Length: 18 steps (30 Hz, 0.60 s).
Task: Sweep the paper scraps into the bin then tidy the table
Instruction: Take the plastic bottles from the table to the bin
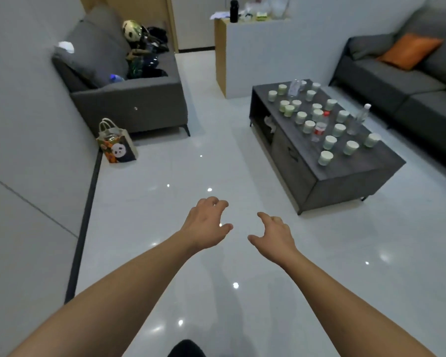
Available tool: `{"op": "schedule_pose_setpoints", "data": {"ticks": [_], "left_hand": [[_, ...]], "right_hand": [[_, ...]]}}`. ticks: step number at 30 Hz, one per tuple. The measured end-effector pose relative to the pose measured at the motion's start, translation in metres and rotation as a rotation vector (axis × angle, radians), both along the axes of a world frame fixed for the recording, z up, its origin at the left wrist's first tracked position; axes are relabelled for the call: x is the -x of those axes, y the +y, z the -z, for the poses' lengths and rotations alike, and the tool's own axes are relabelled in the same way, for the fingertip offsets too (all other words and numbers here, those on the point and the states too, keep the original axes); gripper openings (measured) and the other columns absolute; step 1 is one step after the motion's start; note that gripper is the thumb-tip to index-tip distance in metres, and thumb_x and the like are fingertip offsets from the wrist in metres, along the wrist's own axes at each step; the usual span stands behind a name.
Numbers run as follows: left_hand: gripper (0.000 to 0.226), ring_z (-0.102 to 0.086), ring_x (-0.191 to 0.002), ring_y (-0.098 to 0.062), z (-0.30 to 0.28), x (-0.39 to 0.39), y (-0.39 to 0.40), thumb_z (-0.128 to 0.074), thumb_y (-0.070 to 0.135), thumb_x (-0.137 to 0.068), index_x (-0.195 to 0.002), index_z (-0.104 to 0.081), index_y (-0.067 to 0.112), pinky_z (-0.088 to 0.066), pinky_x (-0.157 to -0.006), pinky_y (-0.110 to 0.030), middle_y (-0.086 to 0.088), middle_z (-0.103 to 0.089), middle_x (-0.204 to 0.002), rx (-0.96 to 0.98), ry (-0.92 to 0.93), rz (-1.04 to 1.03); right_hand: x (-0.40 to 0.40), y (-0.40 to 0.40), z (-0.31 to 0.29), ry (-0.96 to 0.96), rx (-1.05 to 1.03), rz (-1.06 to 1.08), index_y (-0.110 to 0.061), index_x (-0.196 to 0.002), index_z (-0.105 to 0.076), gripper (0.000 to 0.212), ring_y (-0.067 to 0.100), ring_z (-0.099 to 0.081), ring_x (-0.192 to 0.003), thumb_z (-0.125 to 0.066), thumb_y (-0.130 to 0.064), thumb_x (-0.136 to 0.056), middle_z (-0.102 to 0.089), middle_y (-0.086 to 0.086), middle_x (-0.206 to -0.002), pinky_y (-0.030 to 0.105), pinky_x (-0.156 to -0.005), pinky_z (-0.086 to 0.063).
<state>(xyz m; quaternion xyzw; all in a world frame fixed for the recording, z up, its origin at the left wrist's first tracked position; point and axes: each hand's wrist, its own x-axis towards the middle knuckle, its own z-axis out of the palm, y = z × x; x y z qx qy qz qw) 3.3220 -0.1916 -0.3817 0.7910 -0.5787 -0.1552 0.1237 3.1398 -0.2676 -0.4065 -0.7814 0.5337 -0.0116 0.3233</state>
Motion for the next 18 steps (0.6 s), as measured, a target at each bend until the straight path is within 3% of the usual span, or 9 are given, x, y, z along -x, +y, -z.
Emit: {"op": "schedule_pose_setpoints", "data": {"ticks": [10,18], "left_hand": [[0.060,-0.037,-0.129,-0.022,0.022,-0.021,-0.285,-0.058,0.046,-0.088,-0.141,-0.040,0.024,-0.040,-0.103,-0.038,-0.001,-0.041,-0.143,0.042,0.030,0.281],[0.056,-0.038,-0.125,-0.023,-0.017,-0.074,-0.512,-0.060,0.047,-0.087,-0.135,-0.044,0.024,-0.042,-0.099,-0.039,-0.002,-0.044,-0.137,0.083,0.043,0.389]], "right_hand": [[0.008,-0.220,0.007,0.008,0.035,0.321,-0.028,-0.151,-0.032,0.072,0.027,-0.038,-0.132,-0.063,-0.042,-0.087,-0.040,0.004,-0.147,0.040,-0.102,-0.042],[-0.028,-0.396,-0.020,-0.003,0.012,0.509,-0.026,-0.149,-0.036,0.071,0.030,-0.041,-0.129,-0.065,-0.043,-0.085,-0.043,0.007,-0.142,0.041,-0.105,-0.041]]}}
